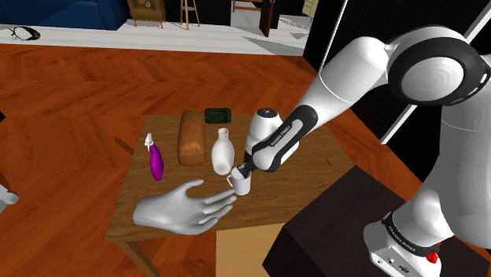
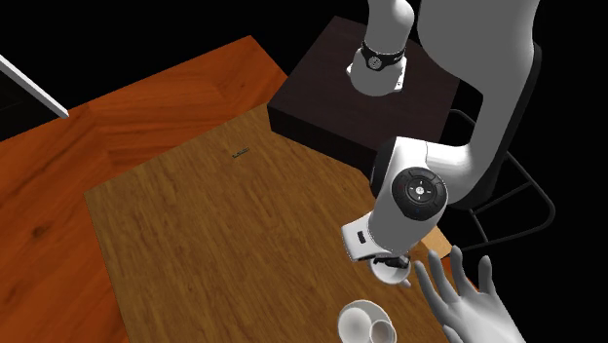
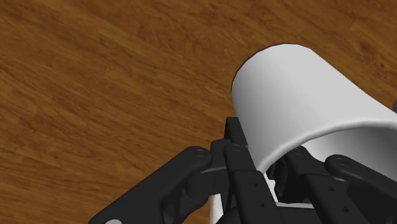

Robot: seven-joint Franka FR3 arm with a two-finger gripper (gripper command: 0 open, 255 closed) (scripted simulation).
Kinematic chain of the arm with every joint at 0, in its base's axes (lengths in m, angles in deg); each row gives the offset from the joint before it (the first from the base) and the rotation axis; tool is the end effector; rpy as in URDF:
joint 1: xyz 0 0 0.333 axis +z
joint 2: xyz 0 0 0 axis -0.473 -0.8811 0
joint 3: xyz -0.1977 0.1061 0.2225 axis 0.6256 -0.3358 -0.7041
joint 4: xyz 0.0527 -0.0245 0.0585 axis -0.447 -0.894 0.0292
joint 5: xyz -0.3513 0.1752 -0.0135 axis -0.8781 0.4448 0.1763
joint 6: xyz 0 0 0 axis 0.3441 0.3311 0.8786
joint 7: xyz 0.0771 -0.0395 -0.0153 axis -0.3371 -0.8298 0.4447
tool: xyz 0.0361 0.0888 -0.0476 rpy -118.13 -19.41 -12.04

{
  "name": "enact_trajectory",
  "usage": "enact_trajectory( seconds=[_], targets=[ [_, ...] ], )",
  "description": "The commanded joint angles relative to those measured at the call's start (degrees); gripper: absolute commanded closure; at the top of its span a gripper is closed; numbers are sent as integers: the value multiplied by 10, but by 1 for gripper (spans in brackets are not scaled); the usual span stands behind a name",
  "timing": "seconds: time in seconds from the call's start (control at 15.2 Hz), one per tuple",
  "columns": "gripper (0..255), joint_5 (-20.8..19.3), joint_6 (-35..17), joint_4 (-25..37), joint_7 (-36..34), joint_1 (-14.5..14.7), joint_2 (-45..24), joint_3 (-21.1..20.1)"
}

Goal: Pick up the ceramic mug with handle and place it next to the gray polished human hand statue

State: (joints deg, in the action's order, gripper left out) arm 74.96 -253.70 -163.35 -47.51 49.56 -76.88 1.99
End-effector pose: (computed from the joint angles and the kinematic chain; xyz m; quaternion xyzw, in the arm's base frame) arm 0.5020 0.1895 0.1232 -0.9989 0.0216 -0.0211 0.0369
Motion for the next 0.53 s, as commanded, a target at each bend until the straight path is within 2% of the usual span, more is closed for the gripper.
enact_trajectory(
  seconds=[0.0,0.4,0.46],
  targets=[
    [255,1,-5,3,2,-2,-7,-1],
    [255,1,-5,3,2,-2,-7,-1],
    [0,1,-5,3,2,-2,-7,-1]
  ],
)
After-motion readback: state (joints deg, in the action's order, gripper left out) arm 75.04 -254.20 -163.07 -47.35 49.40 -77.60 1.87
